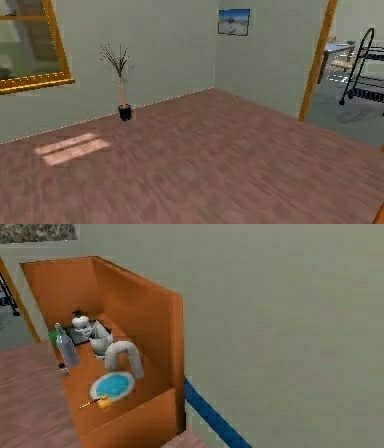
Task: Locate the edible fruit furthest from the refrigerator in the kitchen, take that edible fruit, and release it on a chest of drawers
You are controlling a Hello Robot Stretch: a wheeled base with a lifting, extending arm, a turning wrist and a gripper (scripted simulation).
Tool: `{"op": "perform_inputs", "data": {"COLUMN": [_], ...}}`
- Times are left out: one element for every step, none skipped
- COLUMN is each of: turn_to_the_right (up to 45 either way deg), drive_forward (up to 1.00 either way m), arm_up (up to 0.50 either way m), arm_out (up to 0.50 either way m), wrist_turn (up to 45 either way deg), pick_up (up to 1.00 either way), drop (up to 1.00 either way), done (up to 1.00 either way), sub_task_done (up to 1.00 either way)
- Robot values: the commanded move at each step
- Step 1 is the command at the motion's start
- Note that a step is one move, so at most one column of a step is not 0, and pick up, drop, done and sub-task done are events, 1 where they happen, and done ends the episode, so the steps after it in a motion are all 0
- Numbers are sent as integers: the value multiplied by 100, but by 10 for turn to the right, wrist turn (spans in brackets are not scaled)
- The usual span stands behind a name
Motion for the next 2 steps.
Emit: {"op": "perform_inputs", "data": {"turn_to_the_right": [-450,-120], "drive_forward": [0,0], "arm_up": [0,0], "arm_out": [0,0], "wrist_turn": [0,0], "pick_up": [0,0], "drop": [0,0], "done": [0,0], "sub_task_done": [0,0]}}
